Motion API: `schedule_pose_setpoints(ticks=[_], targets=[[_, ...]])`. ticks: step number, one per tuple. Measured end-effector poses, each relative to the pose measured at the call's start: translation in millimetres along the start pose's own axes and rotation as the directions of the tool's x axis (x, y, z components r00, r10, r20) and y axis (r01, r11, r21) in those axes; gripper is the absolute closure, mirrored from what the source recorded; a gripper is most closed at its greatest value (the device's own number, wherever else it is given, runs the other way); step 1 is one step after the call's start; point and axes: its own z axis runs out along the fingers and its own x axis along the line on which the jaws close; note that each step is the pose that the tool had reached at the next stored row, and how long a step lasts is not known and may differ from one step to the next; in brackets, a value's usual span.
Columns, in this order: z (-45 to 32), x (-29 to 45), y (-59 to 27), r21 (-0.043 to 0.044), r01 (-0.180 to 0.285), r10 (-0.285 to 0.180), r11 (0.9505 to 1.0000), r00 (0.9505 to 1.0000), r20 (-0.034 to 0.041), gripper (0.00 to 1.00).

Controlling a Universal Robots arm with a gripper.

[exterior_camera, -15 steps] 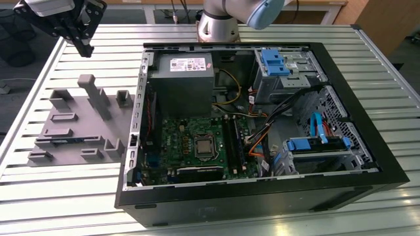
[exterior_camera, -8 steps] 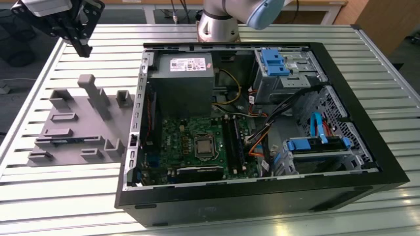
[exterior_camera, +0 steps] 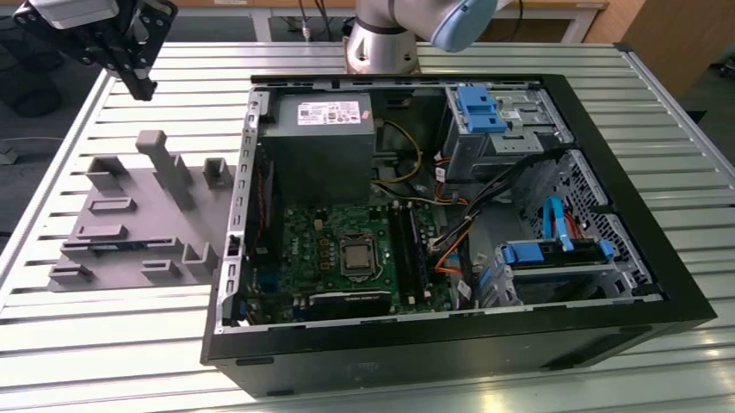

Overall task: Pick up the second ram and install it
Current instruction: 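Reach for the second ram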

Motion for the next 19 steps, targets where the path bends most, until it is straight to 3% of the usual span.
schedule_pose_setpoints(ticks=[19], targets=[[-0.3, 12.8, -0.9, 0.0, 0.0, 0.0, 1.0, 1.0, 0.0, 0.89]])
